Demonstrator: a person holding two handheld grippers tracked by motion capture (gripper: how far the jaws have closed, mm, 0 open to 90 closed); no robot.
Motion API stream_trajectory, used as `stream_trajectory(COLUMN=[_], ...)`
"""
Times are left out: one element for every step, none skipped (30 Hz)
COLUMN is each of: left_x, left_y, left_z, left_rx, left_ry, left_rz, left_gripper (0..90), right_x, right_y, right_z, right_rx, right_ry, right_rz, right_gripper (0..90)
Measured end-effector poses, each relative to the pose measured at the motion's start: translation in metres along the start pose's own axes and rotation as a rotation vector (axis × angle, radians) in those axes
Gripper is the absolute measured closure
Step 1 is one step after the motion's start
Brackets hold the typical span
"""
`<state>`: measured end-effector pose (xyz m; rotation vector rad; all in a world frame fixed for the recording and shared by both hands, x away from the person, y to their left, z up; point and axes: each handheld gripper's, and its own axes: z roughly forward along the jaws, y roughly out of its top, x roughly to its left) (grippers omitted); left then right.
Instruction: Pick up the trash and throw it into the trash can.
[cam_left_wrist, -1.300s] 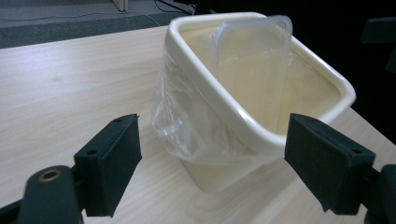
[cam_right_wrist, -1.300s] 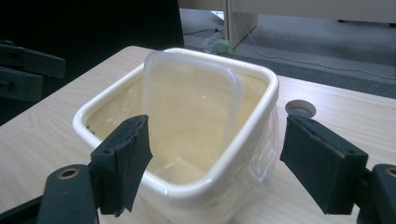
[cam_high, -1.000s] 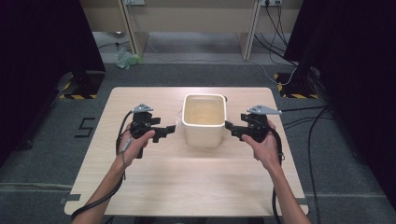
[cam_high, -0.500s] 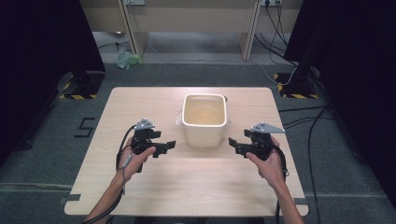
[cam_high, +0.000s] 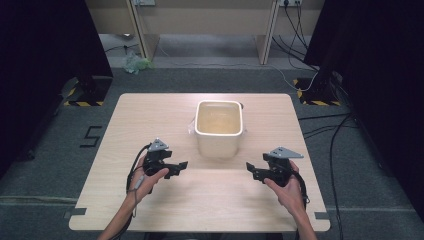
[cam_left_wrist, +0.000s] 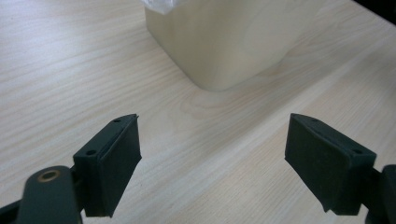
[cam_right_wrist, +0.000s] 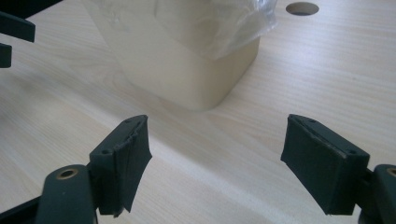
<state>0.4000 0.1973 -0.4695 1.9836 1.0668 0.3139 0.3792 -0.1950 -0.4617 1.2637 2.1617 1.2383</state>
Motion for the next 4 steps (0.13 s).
stream_trajectory(left_x=[-0.001,-0.0013,-0.0014,-0.0012], left_y=[-0.0028,-0.0053,-0.0079,-0.0103], left_z=[0.0018,0.003,0.0045,0.0058], left_rx=[0.004,0.01,0.01,0.014], left_ry=[0.004,0.0,-0.004,-0.004], left_rz=[0.006,0.007,0.002,-0.002], left_gripper=[17.8,17.8,17.8,17.7], right_x=[0.0,0.0006,0.0004,0.0002], right_y=[-0.0015,-0.0039,-0.0057,-0.0076], right_z=[0.0007,0.0019,0.0027,0.0032], right_rx=[0.008,0.021,0.024,0.029], right_ry=[-0.003,-0.007,-0.012,-0.016], right_rz=[-0.005,-0.011,-0.017,-0.015], right_gripper=[23.3,23.1,23.0,22.9])
